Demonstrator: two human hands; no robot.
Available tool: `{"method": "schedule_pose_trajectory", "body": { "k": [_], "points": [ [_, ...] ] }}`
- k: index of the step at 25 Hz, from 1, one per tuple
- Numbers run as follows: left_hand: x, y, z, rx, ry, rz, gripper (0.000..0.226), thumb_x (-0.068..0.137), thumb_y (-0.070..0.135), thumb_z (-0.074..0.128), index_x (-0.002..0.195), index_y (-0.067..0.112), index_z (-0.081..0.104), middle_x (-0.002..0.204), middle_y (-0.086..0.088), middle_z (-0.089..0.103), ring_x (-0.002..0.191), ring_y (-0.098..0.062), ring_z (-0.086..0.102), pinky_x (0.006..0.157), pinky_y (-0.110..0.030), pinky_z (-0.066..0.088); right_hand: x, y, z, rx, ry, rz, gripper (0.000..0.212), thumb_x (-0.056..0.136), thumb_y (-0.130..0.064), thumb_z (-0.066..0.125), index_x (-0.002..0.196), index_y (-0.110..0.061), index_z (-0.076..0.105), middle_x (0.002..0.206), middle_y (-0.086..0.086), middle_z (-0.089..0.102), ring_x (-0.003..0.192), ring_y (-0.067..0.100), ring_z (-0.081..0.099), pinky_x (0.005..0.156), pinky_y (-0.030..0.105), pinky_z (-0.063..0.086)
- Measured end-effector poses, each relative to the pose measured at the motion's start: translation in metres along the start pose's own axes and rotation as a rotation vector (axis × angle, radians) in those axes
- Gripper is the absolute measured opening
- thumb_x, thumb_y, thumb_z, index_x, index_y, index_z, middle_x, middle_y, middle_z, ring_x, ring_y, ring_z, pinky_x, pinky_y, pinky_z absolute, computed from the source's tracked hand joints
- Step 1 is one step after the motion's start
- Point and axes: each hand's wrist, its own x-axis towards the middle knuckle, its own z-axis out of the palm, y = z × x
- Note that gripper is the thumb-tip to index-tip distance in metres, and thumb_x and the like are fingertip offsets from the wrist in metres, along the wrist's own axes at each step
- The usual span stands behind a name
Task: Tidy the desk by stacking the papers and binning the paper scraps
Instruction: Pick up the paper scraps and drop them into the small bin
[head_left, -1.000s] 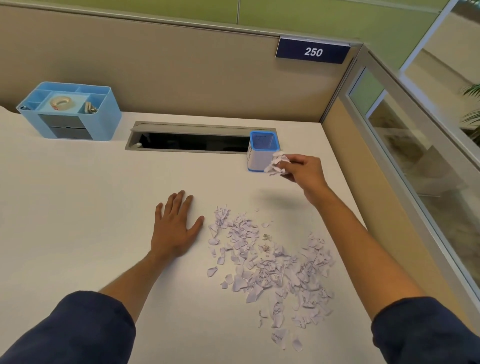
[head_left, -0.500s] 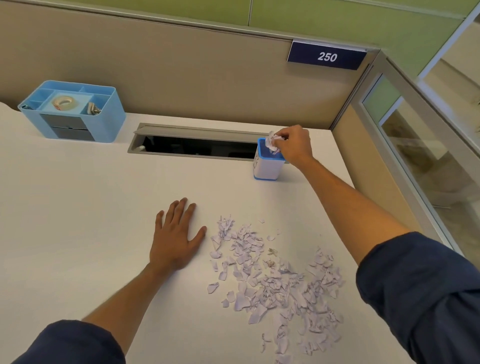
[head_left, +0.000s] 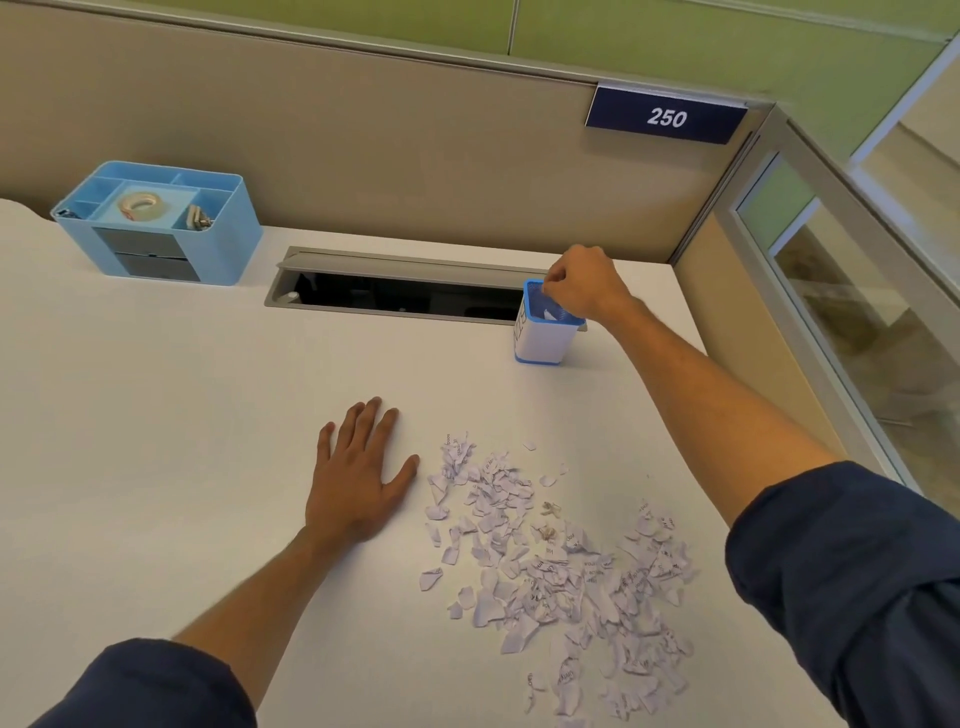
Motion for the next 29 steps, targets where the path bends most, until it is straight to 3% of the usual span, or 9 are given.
{"method": "schedule_pose_trajectory", "body": {
  "k": [3, 9, 17, 19, 23, 26, 29],
  "points": [
    [0.0, 0.001, -0.001, -0.004, 0.0, 0.001, 0.07, 0.092, 0.062, 0.026, 0.15, 0.024, 0.032, 0.162, 0.002, 0.022, 0.15, -0.018, 0.013, 0.121, -0.045, 0.008, -0.013, 0.001, 0.0, 0.037, 0.102, -0.023, 0.023, 0.084, -0.009, 0.055, 0.094, -0.009, 0.076, 0.098, 0.009, 0.073, 0.087, 0.026, 0.064, 0.069, 0.031, 0.05],
    [0.0, 0.001, -0.001, 0.002, -0.001, 0.004, 0.07, 0.092, 0.062, 0.026, 0.15, 0.024, 0.032, 0.161, 0.002, 0.023, 0.15, -0.018, 0.014, 0.121, -0.046, 0.009, -0.018, 0.01, -0.001, 0.036, 0.044, -0.015, 0.027, 0.089, -0.013, 0.051, 0.105, -0.011, 0.073, 0.112, 0.009, 0.069, 0.09, 0.026, 0.061, 0.069, 0.031, 0.046],
    [-0.001, 0.002, 0.0, -0.002, -0.001, -0.001, 0.071, 0.092, 0.063, 0.025, 0.151, 0.024, 0.031, 0.162, 0.002, 0.021, 0.15, -0.018, 0.013, 0.121, -0.045, 0.007, -0.042, 0.011, -0.001, 0.188, 0.228, 0.002, 0.022, 0.086, -0.02, 0.053, 0.093, -0.019, 0.074, 0.1, 0.001, 0.073, 0.09, 0.023, 0.066, 0.073, 0.03, 0.05],
    [-0.001, 0.002, -0.001, -0.001, -0.005, -0.003, 0.071, 0.092, 0.063, 0.025, 0.151, 0.024, 0.03, 0.162, 0.003, 0.02, 0.15, -0.017, 0.012, 0.121, -0.045, 0.006, -0.069, 0.013, 0.018, 0.233, 0.241, -0.016, 0.02, 0.088, -0.022, 0.056, 0.099, -0.018, 0.073, 0.105, 0.003, 0.072, 0.093, 0.023, 0.067, 0.073, 0.027, 0.05],
    [0.0, 0.001, -0.002, 0.005, -0.026, -0.007, 0.071, 0.092, 0.064, 0.023, 0.152, 0.026, 0.028, 0.163, 0.003, 0.018, 0.151, -0.017, 0.009, 0.121, -0.044, 0.004, -0.132, 0.029, 0.066, 0.279, 0.138, 0.021, 0.033, 0.093, -0.033, 0.056, 0.122, -0.019, 0.064, 0.124, 0.0, 0.065, 0.11, 0.02, 0.062, 0.093, 0.029, 0.045],
    [0.0, 0.001, -0.002, 0.003, -0.029, -0.007, 0.071, 0.092, 0.064, 0.023, 0.152, 0.025, 0.028, 0.163, 0.003, 0.018, 0.151, -0.017, 0.009, 0.121, -0.045, 0.004, -0.176, 0.038, 0.097, 0.218, -0.089, 0.074, 0.056, 0.098, -0.049, 0.042, 0.145, -0.019, 0.039, 0.151, 0.0, 0.04, 0.137, 0.019, 0.038, 0.112, 0.035, 0.029],
    [0.0, 0.0, -0.001, 0.009, -0.025, 0.001, 0.072, 0.091, 0.064, 0.024, 0.151, 0.025, 0.029, 0.162, 0.002, 0.02, 0.15, -0.018, 0.011, 0.121, -0.046, 0.006, -0.218, 0.025, 0.116, 0.233, -0.2, -0.01, 0.065, 0.099, -0.055, 0.03, 0.153, -0.021, 0.018, 0.161, -0.006, 0.015, 0.147, 0.011, 0.014, 0.119, 0.036, 0.016]
  ]
}}
